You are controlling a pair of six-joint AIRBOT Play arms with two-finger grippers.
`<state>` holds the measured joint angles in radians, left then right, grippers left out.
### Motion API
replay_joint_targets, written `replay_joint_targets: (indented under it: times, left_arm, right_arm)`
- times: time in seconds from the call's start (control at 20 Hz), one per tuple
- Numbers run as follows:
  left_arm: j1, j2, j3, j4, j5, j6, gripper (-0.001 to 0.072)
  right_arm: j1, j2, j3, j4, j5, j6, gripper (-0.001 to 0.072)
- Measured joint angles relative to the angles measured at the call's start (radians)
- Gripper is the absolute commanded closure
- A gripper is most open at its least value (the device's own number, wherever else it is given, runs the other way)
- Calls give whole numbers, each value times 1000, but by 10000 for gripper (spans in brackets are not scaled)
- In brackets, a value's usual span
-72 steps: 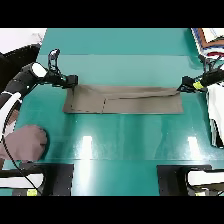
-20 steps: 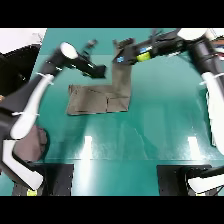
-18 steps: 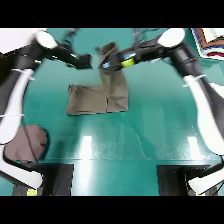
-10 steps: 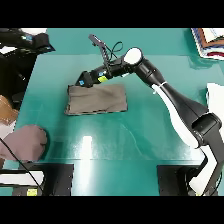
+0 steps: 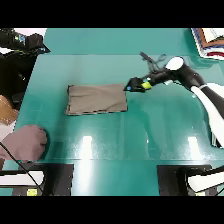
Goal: Fold the shirts.
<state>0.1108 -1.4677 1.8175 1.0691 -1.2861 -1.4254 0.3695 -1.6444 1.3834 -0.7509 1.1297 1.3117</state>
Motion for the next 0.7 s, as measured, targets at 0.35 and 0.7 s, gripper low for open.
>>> replay_joint_targets:
  times: [0.35, 0.7]
  left_arm:
    - [-38, 0, 0, 2, 15, 21, 681]
    - [-53, 0, 0, -1, 11, 36, 683]
  right_arm:
    - [-21, -93, -102, 145, -62, -10, 138]
    - [138, -323, 154, 198, -24, -13, 691]
